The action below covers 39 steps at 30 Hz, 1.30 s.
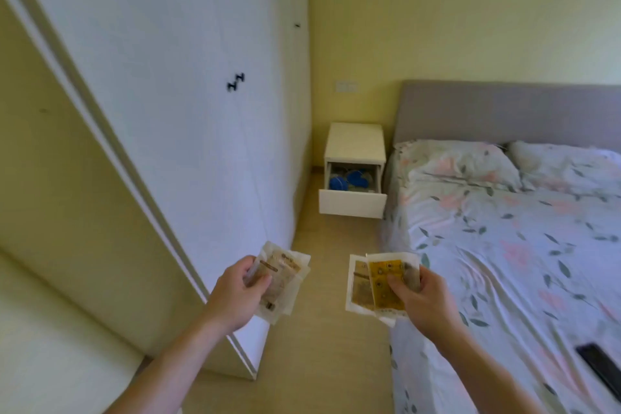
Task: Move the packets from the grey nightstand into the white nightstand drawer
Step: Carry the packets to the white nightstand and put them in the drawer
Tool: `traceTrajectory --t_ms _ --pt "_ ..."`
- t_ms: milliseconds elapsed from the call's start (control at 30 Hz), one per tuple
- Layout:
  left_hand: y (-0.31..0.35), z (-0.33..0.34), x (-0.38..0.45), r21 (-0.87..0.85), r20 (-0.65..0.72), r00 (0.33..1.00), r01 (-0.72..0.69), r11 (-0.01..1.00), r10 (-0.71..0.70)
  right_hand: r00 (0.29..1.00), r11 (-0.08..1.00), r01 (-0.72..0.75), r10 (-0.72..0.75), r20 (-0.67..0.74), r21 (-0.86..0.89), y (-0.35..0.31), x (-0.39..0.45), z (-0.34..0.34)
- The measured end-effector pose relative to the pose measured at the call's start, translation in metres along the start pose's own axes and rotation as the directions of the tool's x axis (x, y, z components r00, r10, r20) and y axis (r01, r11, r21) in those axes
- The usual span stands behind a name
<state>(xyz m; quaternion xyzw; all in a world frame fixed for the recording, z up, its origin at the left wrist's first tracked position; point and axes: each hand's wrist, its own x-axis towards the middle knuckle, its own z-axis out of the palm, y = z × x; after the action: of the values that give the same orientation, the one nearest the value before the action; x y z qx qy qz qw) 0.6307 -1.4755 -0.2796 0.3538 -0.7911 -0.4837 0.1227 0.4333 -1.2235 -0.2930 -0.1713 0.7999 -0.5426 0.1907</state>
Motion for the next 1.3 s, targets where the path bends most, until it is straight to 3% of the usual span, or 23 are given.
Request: traceTrajectory --t_ms 200,400,833,1000,1300 --pt "0.035 0.051 0.118 0.005 0.229 0.97 -0.081 0.997 0.078 0.961 0.993 -0.104 0.112 -0.252 0.047 0.009 0.052 -0.035" --pt "0.068 0.107 0.241 -0.033 0.347 0.926 -0.144 0.989 0.147 0.91 0.984 -0.15 0.174 -0.375 0.091 0.028 0.152 -0.063" --pt "0.113 0.138 0.473 -0.055 0.212 0.977 0.029 0.998 -0.017 0.956 0.966 -0.247 0.255 -0.143 0.07 0.004 0.432 -0.068" --pt "0.112 0.147 0.552 -0.084 0.168 0.983 0.084 0.993 -0.069 0.959 0.967 -0.255 0.255 -0.126 0.018 0.0 0.518 -0.065" --pt "0.11 0.17 0.729 -0.097 0.21 0.968 0.157 0.983 -0.134 0.942 0.934 -0.327 0.309 -0.132 -0.143 -0.01 0.682 -0.055"
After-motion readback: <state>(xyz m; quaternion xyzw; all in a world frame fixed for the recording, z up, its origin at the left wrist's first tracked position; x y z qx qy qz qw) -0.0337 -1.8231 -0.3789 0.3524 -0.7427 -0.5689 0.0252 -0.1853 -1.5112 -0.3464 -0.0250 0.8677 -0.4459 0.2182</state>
